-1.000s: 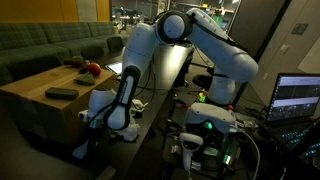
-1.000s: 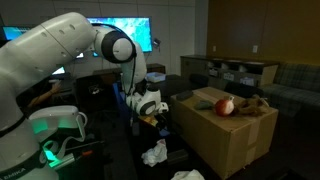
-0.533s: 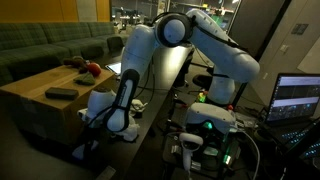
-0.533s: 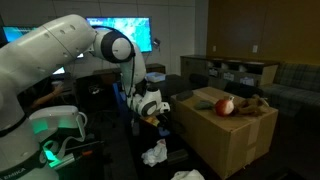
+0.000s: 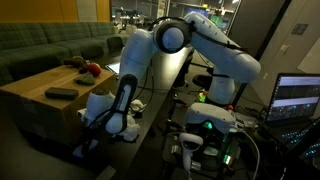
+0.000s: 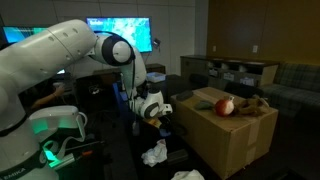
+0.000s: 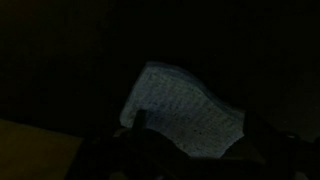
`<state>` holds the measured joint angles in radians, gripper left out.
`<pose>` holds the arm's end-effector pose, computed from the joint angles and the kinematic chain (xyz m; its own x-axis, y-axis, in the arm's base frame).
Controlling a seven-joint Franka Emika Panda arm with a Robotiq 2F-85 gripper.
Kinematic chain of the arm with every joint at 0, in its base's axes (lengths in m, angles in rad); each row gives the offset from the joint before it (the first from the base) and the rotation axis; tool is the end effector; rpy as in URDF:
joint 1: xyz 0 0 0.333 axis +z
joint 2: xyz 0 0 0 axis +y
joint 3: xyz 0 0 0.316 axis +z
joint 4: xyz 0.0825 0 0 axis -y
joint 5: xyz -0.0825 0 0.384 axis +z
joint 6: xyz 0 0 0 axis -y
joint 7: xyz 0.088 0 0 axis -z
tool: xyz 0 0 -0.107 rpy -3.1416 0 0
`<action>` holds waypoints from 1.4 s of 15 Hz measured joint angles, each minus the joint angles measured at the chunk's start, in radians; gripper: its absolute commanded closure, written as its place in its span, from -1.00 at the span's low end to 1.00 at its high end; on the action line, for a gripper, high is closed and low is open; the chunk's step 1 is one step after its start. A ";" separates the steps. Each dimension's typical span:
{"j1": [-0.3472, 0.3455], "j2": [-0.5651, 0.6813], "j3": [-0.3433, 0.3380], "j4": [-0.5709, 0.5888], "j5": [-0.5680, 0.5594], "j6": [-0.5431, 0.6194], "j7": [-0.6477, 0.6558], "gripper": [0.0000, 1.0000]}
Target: Pick up all the objects on the box and put them on table, then pick up the all the objects on the table and put them on the box
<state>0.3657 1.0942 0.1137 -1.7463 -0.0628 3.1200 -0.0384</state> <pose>0.5558 0.2911 -0.0123 0.8438 0.4543 0.2857 0.4914 -0.8681 -0.0710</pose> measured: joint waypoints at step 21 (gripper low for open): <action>0.312 -0.073 -0.230 -0.024 0.046 -0.343 0.404 -1.00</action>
<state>0.6779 1.0211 -0.1161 -1.7703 -0.0170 2.7770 0.3656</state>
